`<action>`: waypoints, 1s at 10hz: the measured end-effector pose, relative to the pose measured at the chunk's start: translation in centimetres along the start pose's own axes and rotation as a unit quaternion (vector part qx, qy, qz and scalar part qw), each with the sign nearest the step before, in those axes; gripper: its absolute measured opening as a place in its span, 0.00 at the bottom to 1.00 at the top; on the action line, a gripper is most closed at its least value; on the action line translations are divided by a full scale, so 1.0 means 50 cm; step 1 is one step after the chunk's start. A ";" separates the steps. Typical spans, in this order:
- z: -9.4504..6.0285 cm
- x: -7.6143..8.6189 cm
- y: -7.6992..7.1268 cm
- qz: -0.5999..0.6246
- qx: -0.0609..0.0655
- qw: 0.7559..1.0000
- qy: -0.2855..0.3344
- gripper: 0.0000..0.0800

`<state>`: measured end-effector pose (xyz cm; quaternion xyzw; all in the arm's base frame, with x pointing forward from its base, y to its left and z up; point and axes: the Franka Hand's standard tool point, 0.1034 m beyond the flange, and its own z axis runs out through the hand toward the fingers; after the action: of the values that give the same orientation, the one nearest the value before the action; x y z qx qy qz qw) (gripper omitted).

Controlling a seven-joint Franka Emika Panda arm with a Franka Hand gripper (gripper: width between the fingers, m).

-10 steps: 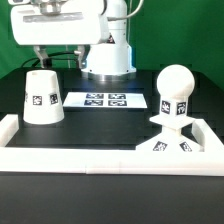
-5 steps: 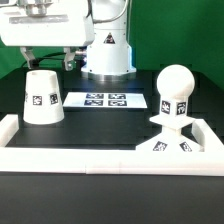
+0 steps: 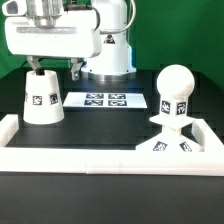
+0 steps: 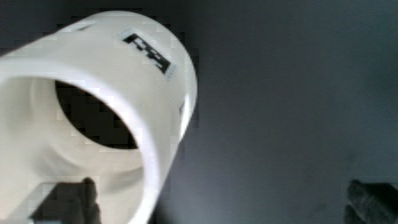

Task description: Assemble lamp

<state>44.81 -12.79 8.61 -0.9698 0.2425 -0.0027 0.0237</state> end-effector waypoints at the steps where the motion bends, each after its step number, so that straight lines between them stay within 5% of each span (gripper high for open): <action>1: 0.004 -0.001 0.002 0.000 -0.001 1.000 -0.002 0.87; 3: 0.004 -0.001 0.002 -0.001 -0.001 1.000 -0.002 0.87; 4: 0.005 -0.002 0.002 -0.001 -0.002 1.000 -0.002 0.76; 5: 0.005 -0.002 0.002 -0.001 -0.002 1.000 -0.002 0.55; 6: 0.005 -0.002 0.002 -0.001 -0.002 1.000 -0.002 0.55; 8: 0.005 -0.002 0.002 -0.001 -0.002 1.000 -0.002 0.16; 9: 0.003 0.000 0.001 -0.001 -0.001 1.000 -0.001 0.16; 10: 0.003 0.001 0.001 -0.001 -0.001 1.000 0.000 0.06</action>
Offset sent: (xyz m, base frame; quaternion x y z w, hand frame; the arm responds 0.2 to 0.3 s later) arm -0.0018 -0.0008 -0.0017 -0.0012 0.0088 -0.0046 0.9999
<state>44.85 -12.84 8.47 -0.9702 0.2412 -0.0022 0.0227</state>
